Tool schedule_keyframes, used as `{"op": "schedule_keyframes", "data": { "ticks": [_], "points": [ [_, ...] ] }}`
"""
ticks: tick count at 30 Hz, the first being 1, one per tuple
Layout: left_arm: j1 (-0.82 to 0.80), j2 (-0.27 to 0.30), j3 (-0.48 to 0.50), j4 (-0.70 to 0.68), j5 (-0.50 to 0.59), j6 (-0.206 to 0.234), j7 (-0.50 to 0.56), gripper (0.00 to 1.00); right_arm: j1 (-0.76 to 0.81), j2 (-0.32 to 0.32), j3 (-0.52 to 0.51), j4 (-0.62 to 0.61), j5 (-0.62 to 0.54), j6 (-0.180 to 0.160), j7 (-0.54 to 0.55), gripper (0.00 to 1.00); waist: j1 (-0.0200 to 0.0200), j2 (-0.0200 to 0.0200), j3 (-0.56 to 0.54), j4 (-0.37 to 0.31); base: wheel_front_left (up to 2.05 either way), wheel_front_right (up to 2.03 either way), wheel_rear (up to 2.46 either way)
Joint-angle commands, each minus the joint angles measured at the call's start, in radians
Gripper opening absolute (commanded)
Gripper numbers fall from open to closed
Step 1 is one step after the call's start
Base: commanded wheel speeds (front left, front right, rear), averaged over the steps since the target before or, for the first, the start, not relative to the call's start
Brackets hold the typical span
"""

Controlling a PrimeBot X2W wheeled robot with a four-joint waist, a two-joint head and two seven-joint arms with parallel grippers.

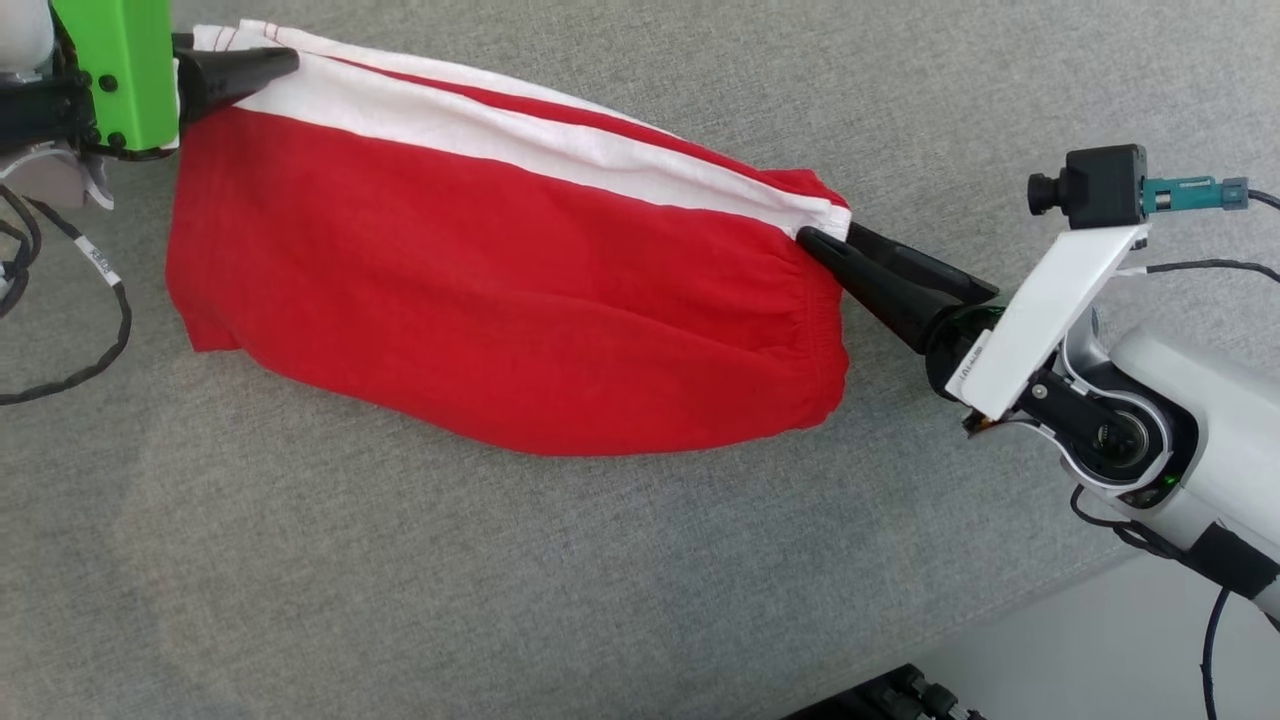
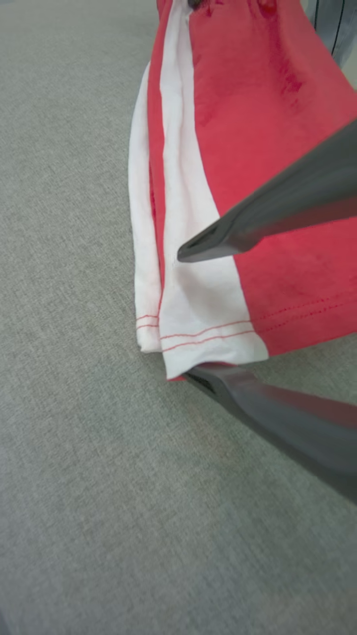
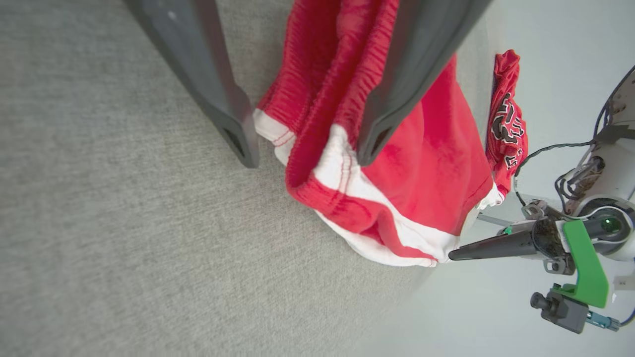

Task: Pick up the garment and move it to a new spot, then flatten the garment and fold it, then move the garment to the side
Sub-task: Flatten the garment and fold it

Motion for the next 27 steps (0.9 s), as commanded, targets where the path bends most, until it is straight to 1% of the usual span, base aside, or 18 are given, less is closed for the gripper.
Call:
{"op": "schedule_keyframes", "data": {
  "ticks": [1,5,9,16,19,23,24,25,26,27],
  "points": [
    [0.017,0.002,0.002,0.008,-0.014,-0.009,-0.004,1.0,0.011,0.001,-0.003,0.005,-0.006,0.0,0.003,1.0,0.0,-0.0001,-0.028,0.013,0.0,0.0,0.0],
    [0.037,0.012,-0.005,0.014,-0.017,-0.024,-0.001,1.0,0.029,-0.019,-0.009,0.008,-0.005,0.0,-0.001,1.0,0.0,-0.0001,-0.071,0.019,0.0,0.0,0.0],
    [0.056,0.039,-0.019,0.002,-0.011,-0.029,0.017,1.0,0.059,-0.047,-0.019,-0.007,-0.001,0.0,-0.016,1.0,0.0,-0.0001,-0.1,0.015,0.0,0.0,0.0],
    [0.131,0.094,-0.047,-0.028,-0.03,-0.018,0.05,1.0,0.115,-0.09,-0.052,-0.053,-0.009,0.0,-0.09,1.0,0.0,-0.0001,-0.104,-0.023,0.0,0.0,0.0],
    [0.164,0.1,-0.048,-0.038,-0.048,-0.014,0.054,1.0,0.139,-0.101,-0.059,-0.068,-0.014,0.0,-0.112,1.0,0.0,-0.0001,-0.099,-0.04,0.0,0.0,0.0],
    [0.191,0.092,-0.041,-0.048,-0.088,-0.016,0.064,1.0,0.168,-0.116,-0.061,-0.07,-0.014,0.0,-0.127,1.0,0.0,-0.0001,-0.097,-0.059,0.0,0.0,0.0],
    [0.197,0.089,-0.04,-0.051,-0.092,-0.016,0.065,0.98,0.175,-0.117,-0.063,-0.07,-0.013,0.0,-0.131,1.0,0.0,-0.0001,-0.099,-0.064,0.0,0.0,0.0],
    [0.2,0.087,-0.04,-0.053,-0.095,-0.015,0.065,0.84,0.181,-0.118,-0.065,-0.07,-0.012,0.0,-0.135,1.0,0.0,-0.0001,-0.101,-0.067,0.0,0.0,0.0],
    [0.204,0.086,-0.04,-0.055,-0.097,-0.016,0.064,0.38,0.188,-0.117,-0.066,-0.072,-0.011,0.0,-0.139,1.0,0.0,-0.0001,-0.104,-0.07,0.0,0.0,0.0],
    [0.205,0.085,-0.04,-0.056,-0.098,-0.017,0.064,0.16,0.192,-0.116,-0.067,-0.073,-0.009,0.0,-0.14,1.0,0.0,-0.0001,-0.107,-0.072,0.0,0.0,0.0]
  ]
}}
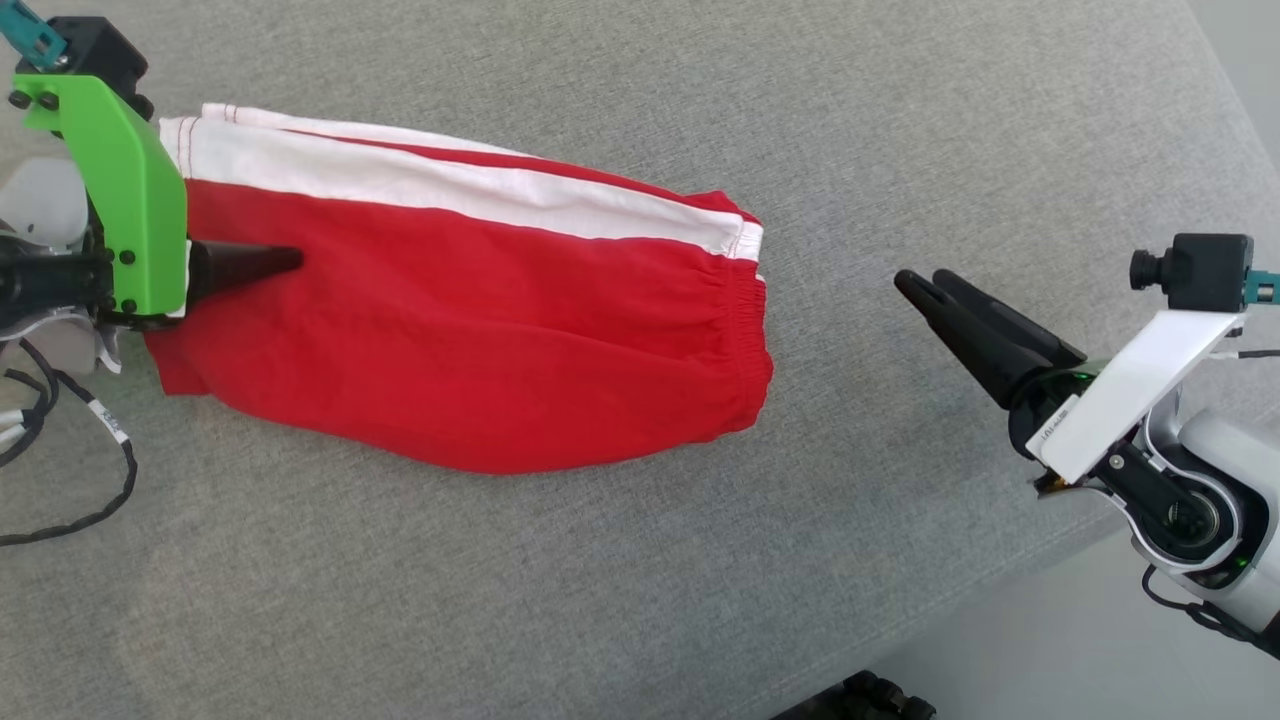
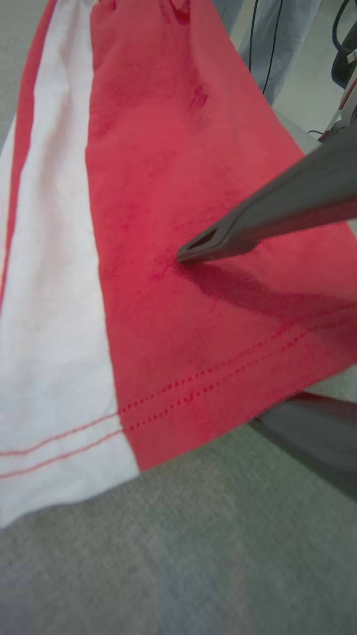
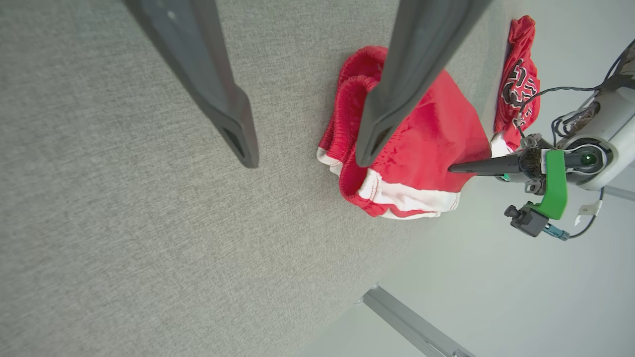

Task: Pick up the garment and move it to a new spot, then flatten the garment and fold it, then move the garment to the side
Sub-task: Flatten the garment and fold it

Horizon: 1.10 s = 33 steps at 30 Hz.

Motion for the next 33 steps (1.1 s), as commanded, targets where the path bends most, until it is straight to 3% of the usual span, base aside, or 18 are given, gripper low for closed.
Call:
{"op": "schedule_keyframes", "data": {
  "ticks": [1,6,15,24,30,31,32,33],
  "points": [
    [0.02,-0.001,0.002,0.001,-0.007,-0.002,0.0,0.0,0.017,0.003,-0.004,-0.004,0.0,0.0,-0.008,1.0,0.0,0.0,-0.009,-0.006,0.0,0.0,0.0],
    [0.034,-0.007,0.001,0.009,-0.009,-0.001,-0.006,0.0,0.037,0.004,-0.007,0.004,0.006,0.0,-0.01,1.0,0.0,0.0,-0.047,0.01,0.0,0.0,0.0],
    [0.11,-0.016,-0.01,-0.013,-0.056,-0.005,0.003,0.0,0.066,-0.018,0.001,0.024,0.017,0.0,0.027,1.0,0.0,0.0,-0.179,0.108,0.0,0.0,0.0],
    [0.178,0.003,-0.031,-0.129,-0.084,0.026,0.026,0.0,0.094,-0.044,0.003,0.035,0.037,0.0,0.05,1.0,0.0,0.0,-0.247,0.2,0.0,0.0,0.0],
    [0.23,0.019,-0.039,-0.181,-0.097,0.056,0.005,0.0,0.098,-0.047,0.005,0.038,0.042,0.0,0.059,1.0,0.0,0.0,-0.255,0.223,0.0,0.0,0.0],
    [0.235,0.02,-0.04,-0.179,-0.086,0.059,-0.006,0.26,0.096,-0.046,0.005,0.039,0.042,0.0,0.061,1.0,0.0,0.0,-0.255,0.224,0.0,0.0,0.0],
    [0.244,0.02,-0.046,-0.175,-0.074,0.059,-0.016,0.81,0.094,-0.046,0.004,0.039,0.041,0.0,0.062,1.0,0.0,0.0,-0.256,0.225,0.0,0.0,0.0],
    [0.255,0.018,-0.051,-0.171,-0.07,0.057,-0.02,1.0,0.092,-0.046,0.004,0.04,0.04,0.0,0.064,1.0,0.0,0.0,-0.257,0.225,0.0,0.0,0.0]
  ]
}}
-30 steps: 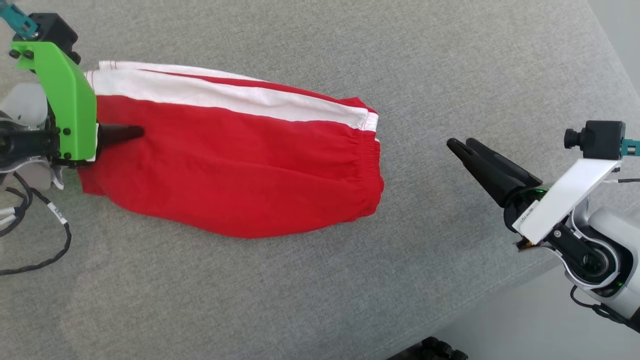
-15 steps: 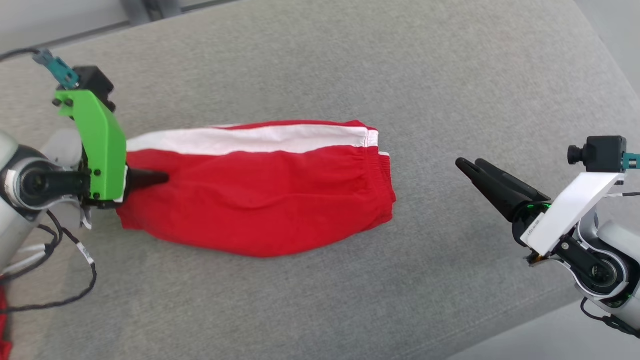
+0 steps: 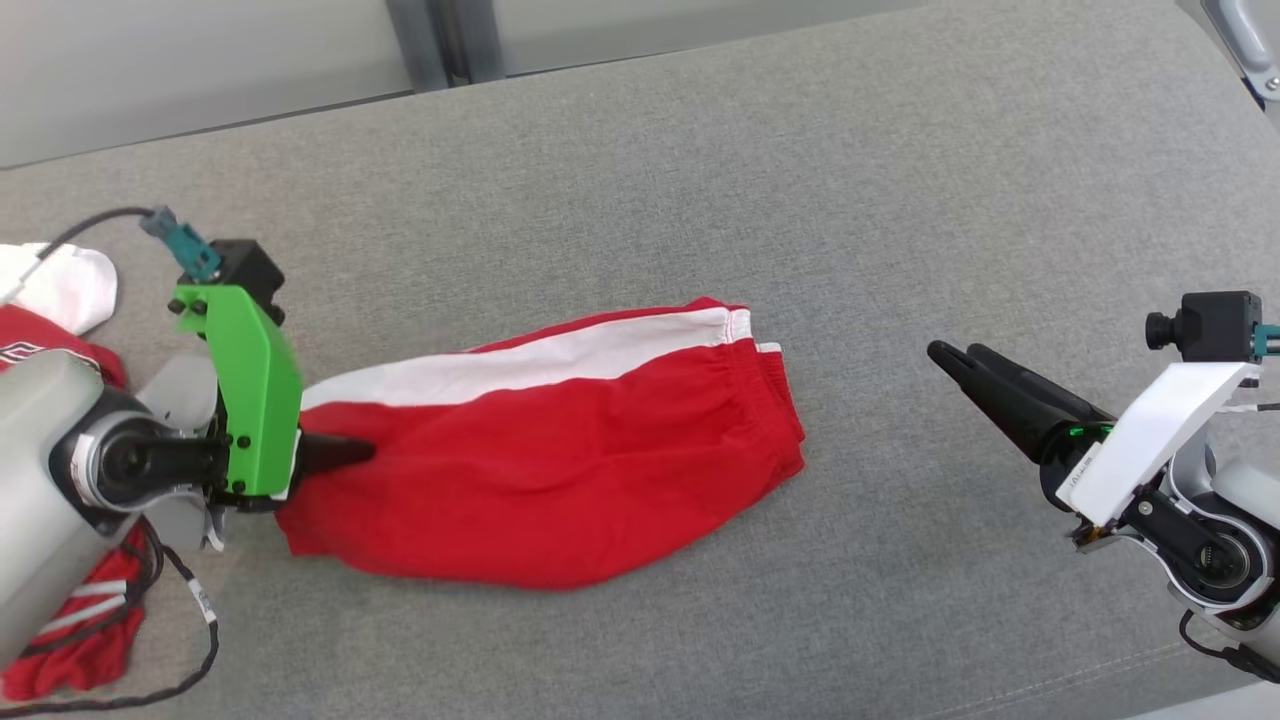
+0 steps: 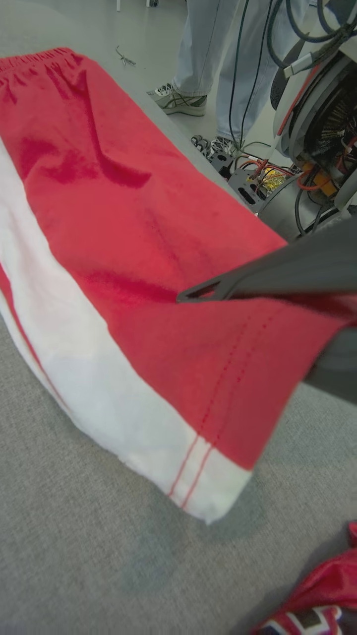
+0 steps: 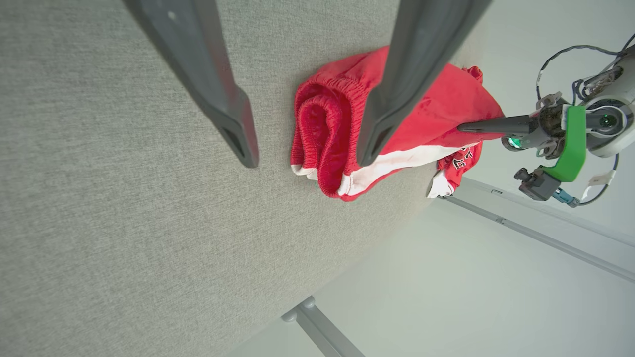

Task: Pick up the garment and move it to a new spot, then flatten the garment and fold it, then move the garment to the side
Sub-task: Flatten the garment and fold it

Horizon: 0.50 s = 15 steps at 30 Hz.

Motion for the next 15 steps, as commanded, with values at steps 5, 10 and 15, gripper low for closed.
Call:
{"op": "schedule_keyframes", "data": {
  "ticks": [5,10,15],
  "points": [
    [0.054,-0.015,-0.01,0.036,0.015,-0.012,-0.032,1.0,0.0,-0.005,0.0,0.006,-0.002,0.0,0.005,1.0,0.0,0.0,-0.027,0.012,0.0,0.0,0.0],
    [0.045,-0.004,0.006,0.045,0.045,-0.033,-0.088,1.0,0.015,-0.01,-0.008,0.006,-0.017,0.0,-0.023,1.0,0.0,0.0,-0.058,0.028,0.0,0.0,0.0],
    [0.024,0.02,0.051,0.022,0.15,-0.044,-0.284,1.0,0.022,0.004,-0.019,0.017,-0.052,0.0,-0.073,1.0,0.0,0.0,-0.088,0.049,0.0,0.0,0.0]
  ]
}}
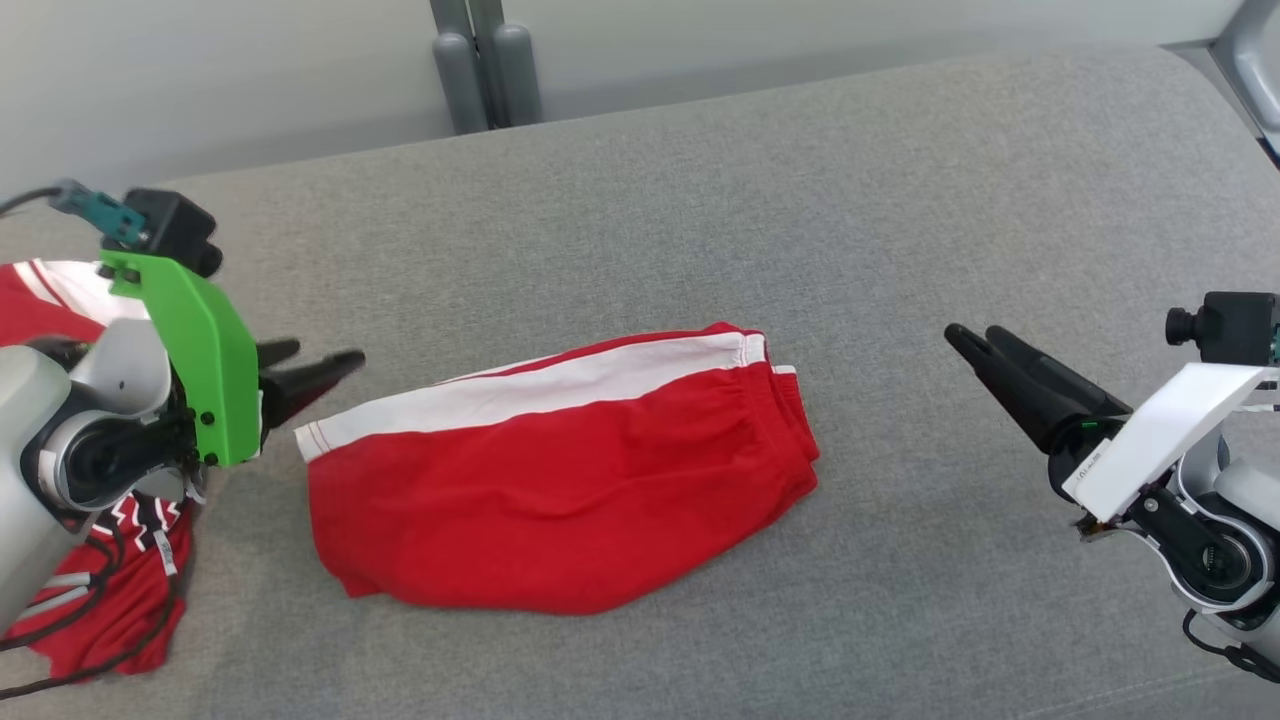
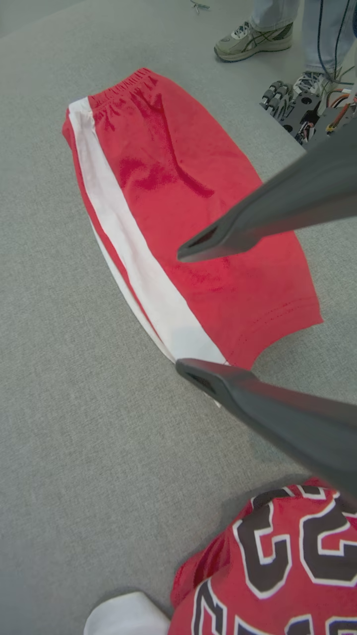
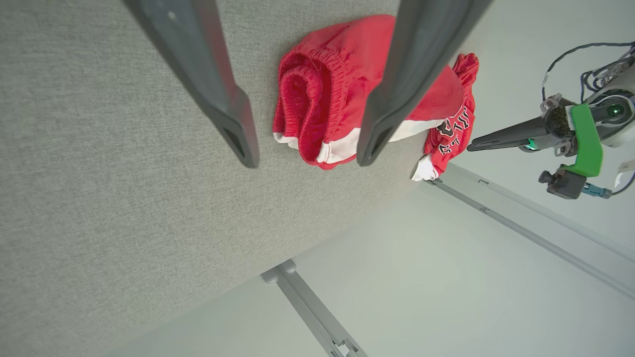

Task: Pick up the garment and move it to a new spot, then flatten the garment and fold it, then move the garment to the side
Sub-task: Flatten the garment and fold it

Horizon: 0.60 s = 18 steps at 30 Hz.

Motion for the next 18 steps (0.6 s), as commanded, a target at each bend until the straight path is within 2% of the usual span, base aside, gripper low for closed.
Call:
{"op": "schedule_keyframes", "data": {
  "ticks": [1,3,7,10,13,16,18],
  "points": [
    [0.008,0.012,0.002,-0.009,0.03,0.002,-0.037,1.0,0.013,0.006,-0.007,0.009,-0.02,0.0,-0.016,1.0,0.0,0.0,-0.02,0.018,0.0,0.0,0.0],
    [0.026,0.032,0.015,-0.031,0.063,0.014,-0.109,1.0,0.015,0.014,-0.021,0.025,-0.044,0.0,-0.037,1.0,0.0,0.0,-0.031,0.029,0.0,0.0,0.0],
    [0.069,0.076,0.039,-0.095,0.143,0.068,-0.274,1.0,0.028,0.04,-0.082,0.066,-0.122,0.0,-0.062,1.0,0.0,0.0,-0.049,0.048,0.0,0.0,0.0],
    [0.128,0.103,0.062,-0.15,0.194,0.143,-0.426,1.0,0.058,0.098,-0.2,0.107,-0.222,0.0,-0.065,1.0,0.0,0.0,-0.06,0.06,0.0,0.0,0.0],
    [0.196,0.122,0.089,-0.201,0.226,0.238,-0.572,1.0,0.121,0.175,-0.331,0.125,-0.358,0.0,-0.064,1.0,0.0,0.0,-0.068,0.068,0.0,0.0,0.0],
    [0.274,0.121,0.126,-0.24,0.233,0.332,-0.72,1.0,0.19,0.251,-0.454,0.12,-0.488,0.0,-0.065,1.0,0.0,0.0,-0.073,0.076,0.0,0.0,0.0],
    [0.332,0.104,0.167,-0.269,0.224,0.385,-0.78,1.0,0.246,0.313,-0.535,0.098,-0.56,0.0,-0.065,1.0,0.0,0.0,-0.075,0.083,0.0,0.0,0.0]
  ]
}}
